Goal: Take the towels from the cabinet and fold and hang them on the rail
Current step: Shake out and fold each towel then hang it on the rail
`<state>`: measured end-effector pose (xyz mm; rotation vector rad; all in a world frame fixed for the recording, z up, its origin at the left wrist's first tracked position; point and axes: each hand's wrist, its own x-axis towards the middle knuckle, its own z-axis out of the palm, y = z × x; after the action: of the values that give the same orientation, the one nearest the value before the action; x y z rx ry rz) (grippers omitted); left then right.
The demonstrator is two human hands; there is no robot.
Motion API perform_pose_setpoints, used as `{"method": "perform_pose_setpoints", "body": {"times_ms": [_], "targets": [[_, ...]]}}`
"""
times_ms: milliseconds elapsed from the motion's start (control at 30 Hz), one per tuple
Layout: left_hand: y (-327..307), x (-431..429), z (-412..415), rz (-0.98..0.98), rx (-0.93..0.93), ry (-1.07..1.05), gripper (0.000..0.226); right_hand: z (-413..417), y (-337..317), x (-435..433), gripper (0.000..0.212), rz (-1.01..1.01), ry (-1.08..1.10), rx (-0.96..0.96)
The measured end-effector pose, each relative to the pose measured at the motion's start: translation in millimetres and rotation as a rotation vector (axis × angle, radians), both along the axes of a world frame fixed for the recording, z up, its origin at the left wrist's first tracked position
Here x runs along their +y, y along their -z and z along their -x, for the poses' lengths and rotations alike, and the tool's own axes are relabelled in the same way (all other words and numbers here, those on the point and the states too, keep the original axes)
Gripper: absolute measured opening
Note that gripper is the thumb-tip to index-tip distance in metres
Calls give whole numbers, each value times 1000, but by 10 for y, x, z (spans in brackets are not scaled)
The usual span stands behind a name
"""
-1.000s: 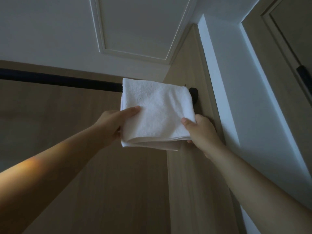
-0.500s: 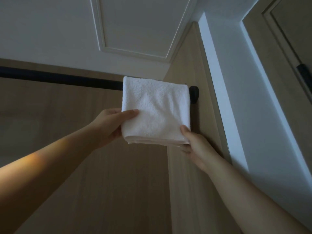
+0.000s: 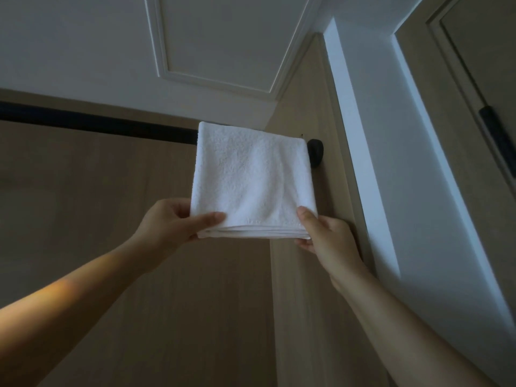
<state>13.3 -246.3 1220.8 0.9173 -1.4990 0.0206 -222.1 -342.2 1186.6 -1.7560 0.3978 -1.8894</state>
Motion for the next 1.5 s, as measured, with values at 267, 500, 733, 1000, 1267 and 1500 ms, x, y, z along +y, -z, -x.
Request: {"method": "perform_pose_setpoints", "body": {"times_ms": [267, 500, 733, 1000, 1267, 1500], "targets": [[93, -12, 129, 5, 298, 193, 81, -92, 46, 66, 39, 26, 120, -151], [-269, 146, 123, -265, 178, 219, 66, -31, 51, -21, 35, 105, 254, -73], [-634, 133, 274, -145, 146, -30, 60, -47, 46, 5, 37, 174, 432, 57], [-594, -15, 214, 5, 54, -193, 38, -136, -628, 369, 47, 547, 860, 227], [-580, -38, 191, 53, 17, -202, 36, -670, -1488, 370, 39, 569, 908, 421], [-543, -40, 154, 51, 22, -163, 33, -654, -1460, 201, 41, 672, 947, 336]]}}
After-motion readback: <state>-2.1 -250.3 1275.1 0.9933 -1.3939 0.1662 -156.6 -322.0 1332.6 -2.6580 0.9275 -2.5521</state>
